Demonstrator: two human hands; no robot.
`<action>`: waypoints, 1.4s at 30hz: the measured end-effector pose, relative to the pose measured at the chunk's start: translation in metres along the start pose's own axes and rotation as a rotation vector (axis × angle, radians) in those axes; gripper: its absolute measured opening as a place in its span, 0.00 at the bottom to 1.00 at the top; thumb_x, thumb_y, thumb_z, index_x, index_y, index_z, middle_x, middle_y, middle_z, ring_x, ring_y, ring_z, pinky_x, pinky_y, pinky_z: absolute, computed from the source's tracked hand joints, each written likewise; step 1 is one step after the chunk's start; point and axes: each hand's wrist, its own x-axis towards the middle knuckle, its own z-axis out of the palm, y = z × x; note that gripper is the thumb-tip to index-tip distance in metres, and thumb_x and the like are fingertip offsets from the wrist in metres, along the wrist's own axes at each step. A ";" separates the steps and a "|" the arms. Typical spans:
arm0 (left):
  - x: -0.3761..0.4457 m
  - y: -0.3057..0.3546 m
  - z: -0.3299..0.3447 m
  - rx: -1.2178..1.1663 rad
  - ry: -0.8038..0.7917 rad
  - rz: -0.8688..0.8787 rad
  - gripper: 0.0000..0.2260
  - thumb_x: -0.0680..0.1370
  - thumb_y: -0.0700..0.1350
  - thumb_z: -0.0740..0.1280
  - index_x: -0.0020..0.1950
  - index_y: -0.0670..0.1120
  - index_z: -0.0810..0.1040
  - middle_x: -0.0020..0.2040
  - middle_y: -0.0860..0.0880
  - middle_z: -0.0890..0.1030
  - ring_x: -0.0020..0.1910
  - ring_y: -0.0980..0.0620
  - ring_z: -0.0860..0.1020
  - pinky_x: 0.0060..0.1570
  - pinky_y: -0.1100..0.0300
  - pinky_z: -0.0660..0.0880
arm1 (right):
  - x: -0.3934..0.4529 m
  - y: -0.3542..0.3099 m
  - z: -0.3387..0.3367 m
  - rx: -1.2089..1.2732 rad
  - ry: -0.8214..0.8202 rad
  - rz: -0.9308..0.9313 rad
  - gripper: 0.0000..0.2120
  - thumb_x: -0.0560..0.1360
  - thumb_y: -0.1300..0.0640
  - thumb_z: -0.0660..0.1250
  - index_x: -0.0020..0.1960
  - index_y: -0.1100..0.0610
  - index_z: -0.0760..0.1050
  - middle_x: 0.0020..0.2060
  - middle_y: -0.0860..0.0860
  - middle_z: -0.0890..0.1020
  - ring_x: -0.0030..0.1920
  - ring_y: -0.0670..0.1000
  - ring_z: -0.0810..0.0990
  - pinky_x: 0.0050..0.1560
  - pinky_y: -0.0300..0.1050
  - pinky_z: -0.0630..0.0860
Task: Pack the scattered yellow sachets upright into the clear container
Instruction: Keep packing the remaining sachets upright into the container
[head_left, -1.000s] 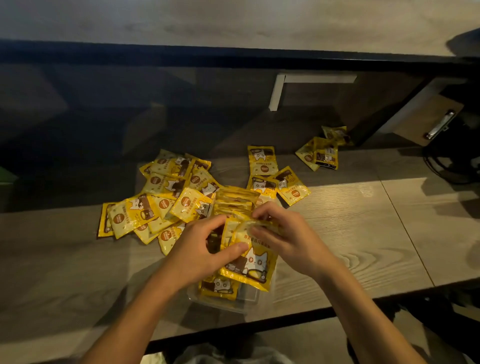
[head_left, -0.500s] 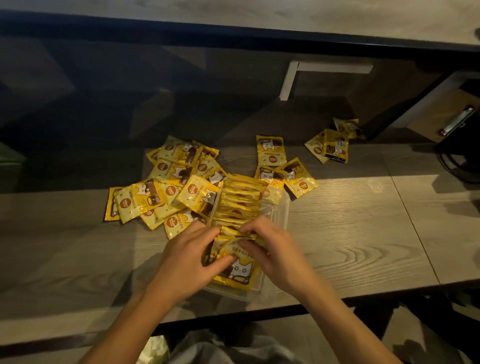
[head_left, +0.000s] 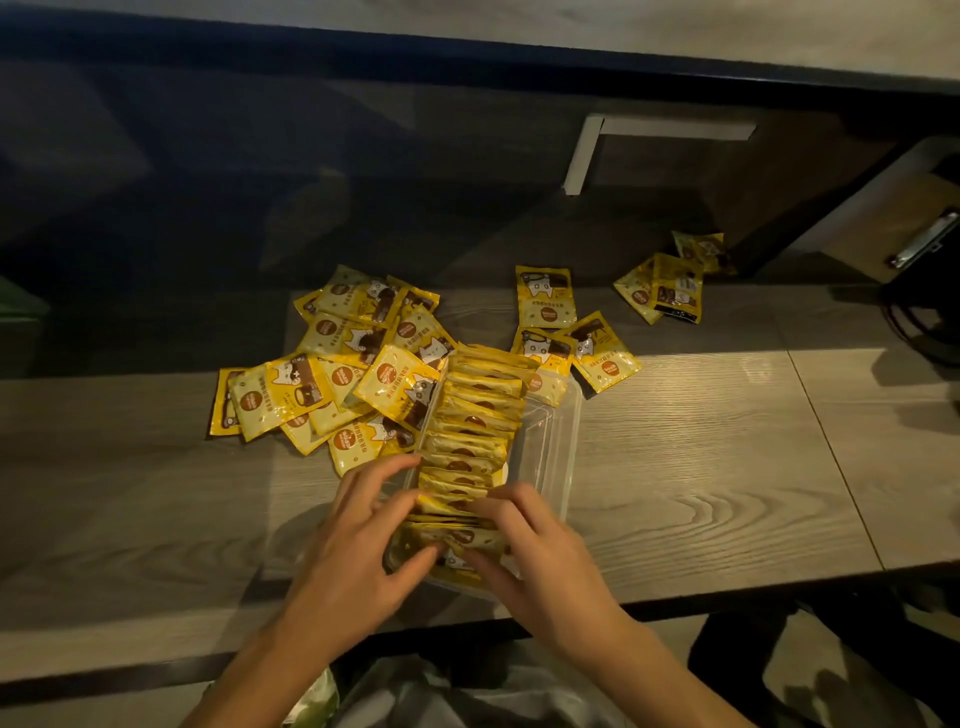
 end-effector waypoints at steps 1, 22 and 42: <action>-0.001 0.000 -0.001 -0.021 -0.001 -0.010 0.19 0.71 0.50 0.76 0.60 0.48 0.79 0.72 0.55 0.66 0.70 0.57 0.65 0.65 0.66 0.64 | -0.001 0.000 -0.001 -0.059 0.002 0.007 0.18 0.77 0.48 0.64 0.64 0.50 0.66 0.57 0.50 0.74 0.52 0.49 0.78 0.39 0.45 0.80; -0.002 0.020 0.007 -0.046 0.027 -0.092 0.22 0.81 0.59 0.52 0.64 0.49 0.76 0.77 0.54 0.61 0.71 0.55 0.66 0.63 0.52 0.73 | 0.013 -0.003 -0.004 0.209 0.084 0.441 0.11 0.81 0.46 0.58 0.58 0.51 0.70 0.50 0.46 0.75 0.46 0.45 0.79 0.45 0.47 0.80; -0.001 0.014 -0.003 -0.006 0.007 0.034 0.21 0.78 0.56 0.61 0.69 0.49 0.73 0.67 0.53 0.69 0.61 0.61 0.71 0.53 0.64 0.73 | 0.011 0.004 -0.016 0.513 -0.100 0.383 0.05 0.80 0.54 0.64 0.54 0.52 0.76 0.46 0.46 0.82 0.47 0.45 0.82 0.47 0.48 0.80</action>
